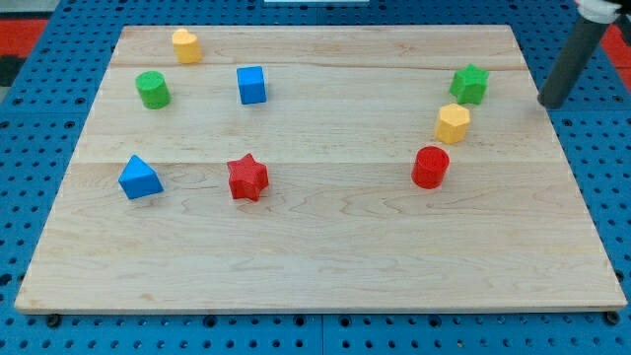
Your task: Push the green star to the top side
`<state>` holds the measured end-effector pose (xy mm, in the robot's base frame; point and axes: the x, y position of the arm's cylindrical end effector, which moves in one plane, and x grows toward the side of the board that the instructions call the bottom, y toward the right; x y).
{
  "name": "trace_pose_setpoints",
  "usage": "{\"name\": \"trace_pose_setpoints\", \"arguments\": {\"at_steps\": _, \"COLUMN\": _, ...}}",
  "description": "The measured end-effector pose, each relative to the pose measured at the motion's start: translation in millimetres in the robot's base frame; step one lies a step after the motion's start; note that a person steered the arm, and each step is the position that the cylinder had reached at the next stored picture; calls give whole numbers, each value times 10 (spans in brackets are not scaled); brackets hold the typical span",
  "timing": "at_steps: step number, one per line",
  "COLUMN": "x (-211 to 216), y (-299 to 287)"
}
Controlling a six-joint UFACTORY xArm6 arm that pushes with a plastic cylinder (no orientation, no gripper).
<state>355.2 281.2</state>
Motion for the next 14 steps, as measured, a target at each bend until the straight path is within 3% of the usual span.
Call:
{"name": "trace_pose_setpoints", "arguments": {"at_steps": 2, "x": -369, "y": -701}}
{"name": "trace_pose_setpoints", "arguments": {"at_steps": 5, "x": -324, "y": -924}}
{"name": "trace_pose_setpoints", "arguments": {"at_steps": 7, "x": -559, "y": -952}}
{"name": "trace_pose_setpoints", "arguments": {"at_steps": 8, "x": -477, "y": -1562}}
{"name": "trace_pose_setpoints", "arguments": {"at_steps": 11, "x": -284, "y": -1972}}
{"name": "trace_pose_setpoints", "arguments": {"at_steps": 12, "x": -500, "y": -2178}}
{"name": "trace_pose_setpoints", "arguments": {"at_steps": 13, "x": -819, "y": -2149}}
{"name": "trace_pose_setpoints", "arguments": {"at_steps": 14, "x": -862, "y": -1744}}
